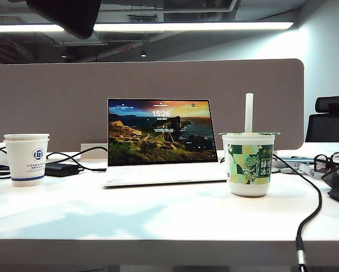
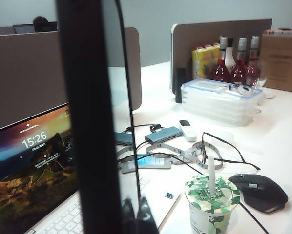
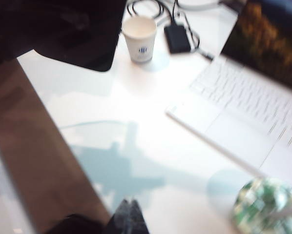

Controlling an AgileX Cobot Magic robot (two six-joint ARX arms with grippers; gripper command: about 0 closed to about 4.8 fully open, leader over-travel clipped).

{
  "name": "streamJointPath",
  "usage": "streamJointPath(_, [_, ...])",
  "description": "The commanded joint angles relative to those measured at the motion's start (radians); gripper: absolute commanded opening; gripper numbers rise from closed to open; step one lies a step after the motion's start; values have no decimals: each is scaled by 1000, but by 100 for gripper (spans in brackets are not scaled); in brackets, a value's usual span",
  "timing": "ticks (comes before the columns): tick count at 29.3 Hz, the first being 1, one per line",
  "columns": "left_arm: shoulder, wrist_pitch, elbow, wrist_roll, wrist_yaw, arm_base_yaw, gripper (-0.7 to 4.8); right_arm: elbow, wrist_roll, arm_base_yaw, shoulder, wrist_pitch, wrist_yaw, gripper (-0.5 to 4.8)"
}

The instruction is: Pick up the black phone, pick up the charger plug, insert the charger plug into the phone's charging port, and finally place the connected phone back on the desk.

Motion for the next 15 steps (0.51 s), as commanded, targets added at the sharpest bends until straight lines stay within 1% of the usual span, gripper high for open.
streamJointPath(1, [-11,38,12,54,30,0,-7,6,164,-6,-5,-39,1,-5])
streamJointPath(3, [-17,37,12,60,43,0,-7,6,164,-18,-6,-49,-5,-5])
streamJointPath(6, [-17,36,12,58,101,0,-7,6,72,-23,-7,-33,-10,-5])
streamJointPath(9, [-17,35,12,59,119,-4,-7,6,54,-23,-8,-2,-10,-5])
streamJointPath(15, [-17,33,12,85,109,-85,-7,6,52,-23,-7,81,-99,-5])
